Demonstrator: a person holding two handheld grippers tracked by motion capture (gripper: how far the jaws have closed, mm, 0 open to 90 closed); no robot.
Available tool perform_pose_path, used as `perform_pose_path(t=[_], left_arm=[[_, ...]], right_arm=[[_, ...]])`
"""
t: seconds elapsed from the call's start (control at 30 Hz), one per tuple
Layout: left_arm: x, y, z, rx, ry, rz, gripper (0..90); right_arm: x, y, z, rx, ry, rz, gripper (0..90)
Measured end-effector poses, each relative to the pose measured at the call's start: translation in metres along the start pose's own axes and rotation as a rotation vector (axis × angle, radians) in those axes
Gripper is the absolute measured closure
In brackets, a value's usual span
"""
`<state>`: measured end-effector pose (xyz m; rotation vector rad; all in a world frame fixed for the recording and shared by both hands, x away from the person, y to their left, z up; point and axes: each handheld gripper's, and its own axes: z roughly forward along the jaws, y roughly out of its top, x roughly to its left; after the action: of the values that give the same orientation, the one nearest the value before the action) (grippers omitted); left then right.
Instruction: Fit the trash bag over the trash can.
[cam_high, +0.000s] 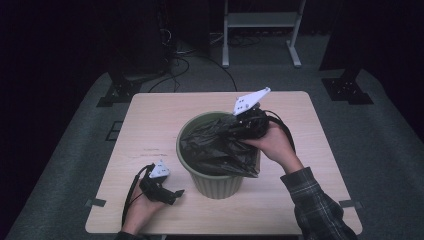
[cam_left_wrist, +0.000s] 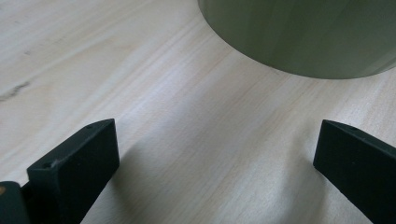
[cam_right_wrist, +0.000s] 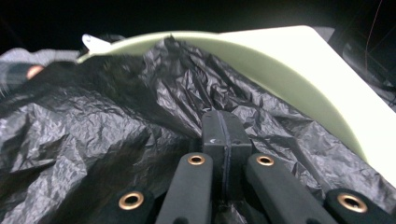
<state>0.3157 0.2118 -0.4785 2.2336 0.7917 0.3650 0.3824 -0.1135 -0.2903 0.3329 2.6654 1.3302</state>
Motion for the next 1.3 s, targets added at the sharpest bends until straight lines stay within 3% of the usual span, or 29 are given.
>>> perform_pose_path(t=[0.17, 0.33, 0.5, 0.53, 0.63, 0.83, 1.03, 1.07, 1.3], left_arm=[[0.004, 0.016, -0.037, -0.110, -0.001, 0.006, 0.0], [0.000, 0.035, -0.070, -0.189, -0.076, 0.026, 0.0], [-0.011, 0.058, -0.089, -0.195, -0.123, 0.074, 0.8], [-0.012, 0.062, -0.093, -0.201, -0.142, 0.081, 5.5], [-0.015, 0.076, -0.105, -0.214, -0.190, 0.104, 8.2], [-0.017, 0.102, -0.128, -0.256, -0.236, 0.164, 19.3], [-0.020, 0.127, -0.138, -0.293, -0.264, 0.209, 29.2], [-0.024, 0.138, -0.138, -0.297, -0.261, 0.229, 29.3], [-0.028, 0.173, -0.117, -0.259, -0.280, 0.282, 29.4]], right_arm=[[-0.003, -0.003, -0.001, 0.000, 0.005, 0.009, 90.0], [-0.007, -0.005, -0.002, -0.015, 0.007, 0.019, 90.0], [-0.010, -0.005, -0.001, -0.027, 0.008, 0.023, 90.0], [-0.010, -0.005, -0.001, -0.027, 0.009, 0.025, 90.0], [-0.012, -0.004, 0.000, -0.026, 0.010, 0.029, 90.0], [-0.013, -0.003, -0.001, -0.026, 0.011, 0.030, 90.0], [-0.015, -0.003, -0.003, -0.034, 0.008, 0.036, 90.0], [-0.015, -0.002, -0.004, -0.034, 0.008, 0.036, 90.0], [-0.019, -0.002, -0.004, -0.051, 0.020, 0.046, 90.0]])
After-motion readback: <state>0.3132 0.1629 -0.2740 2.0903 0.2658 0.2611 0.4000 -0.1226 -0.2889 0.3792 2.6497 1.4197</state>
